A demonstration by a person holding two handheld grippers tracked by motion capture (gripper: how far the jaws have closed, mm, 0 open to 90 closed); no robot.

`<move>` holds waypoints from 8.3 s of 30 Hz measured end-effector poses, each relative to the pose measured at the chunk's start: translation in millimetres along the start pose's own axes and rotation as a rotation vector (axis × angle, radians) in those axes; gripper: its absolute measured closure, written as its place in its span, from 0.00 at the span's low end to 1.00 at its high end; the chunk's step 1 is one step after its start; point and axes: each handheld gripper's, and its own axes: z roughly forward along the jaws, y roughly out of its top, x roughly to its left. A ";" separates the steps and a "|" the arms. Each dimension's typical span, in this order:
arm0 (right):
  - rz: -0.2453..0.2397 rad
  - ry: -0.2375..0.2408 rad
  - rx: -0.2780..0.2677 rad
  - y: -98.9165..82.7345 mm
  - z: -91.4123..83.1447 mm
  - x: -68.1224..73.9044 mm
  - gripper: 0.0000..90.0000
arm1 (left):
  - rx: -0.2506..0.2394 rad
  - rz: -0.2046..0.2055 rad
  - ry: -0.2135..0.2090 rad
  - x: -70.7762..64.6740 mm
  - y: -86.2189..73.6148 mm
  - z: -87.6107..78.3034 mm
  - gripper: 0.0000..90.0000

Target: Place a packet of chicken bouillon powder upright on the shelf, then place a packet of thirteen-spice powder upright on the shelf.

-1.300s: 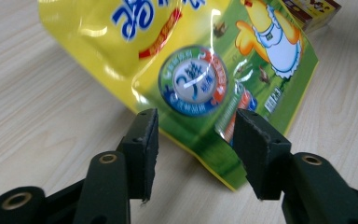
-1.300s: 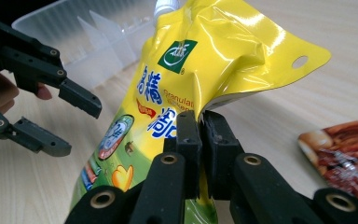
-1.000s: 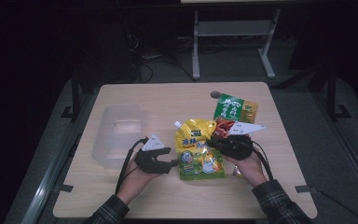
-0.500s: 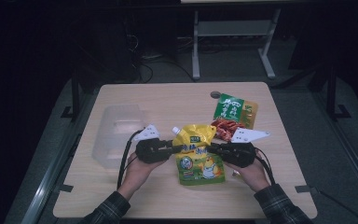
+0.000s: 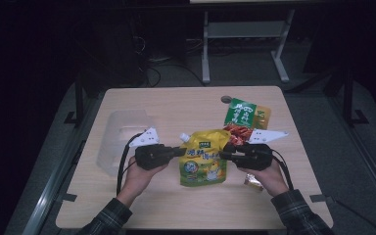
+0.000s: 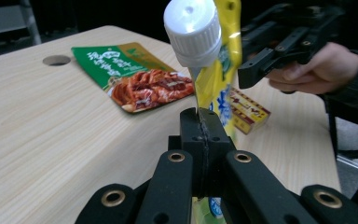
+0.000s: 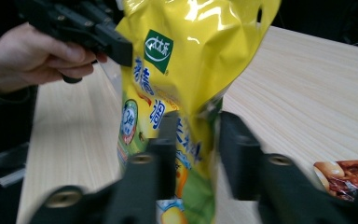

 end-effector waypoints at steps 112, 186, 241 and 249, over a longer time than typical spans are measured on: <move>-0.054 0.146 -0.078 129.3 209.4 99.1 1.00 | 0.457 0.043 0.181 -71.0 -89.5 -20.5 0.20; -0.092 0.005 0.134 64.7 104.9 42.0 0.39 | 0.456 -0.024 0.173 -61.0 -86.4 -12.0 0.18; 0.091 -0.523 0.402 -66.8 -69.9 -80.0 1.00 | 0.424 -0.009 0.109 -42.6 -76.0 1.2 0.24; 0.105 -0.442 0.446 -71.7 -67.0 -65.0 1.00 | 0.422 -0.013 0.113 -43.0 -75.7 1.1 0.24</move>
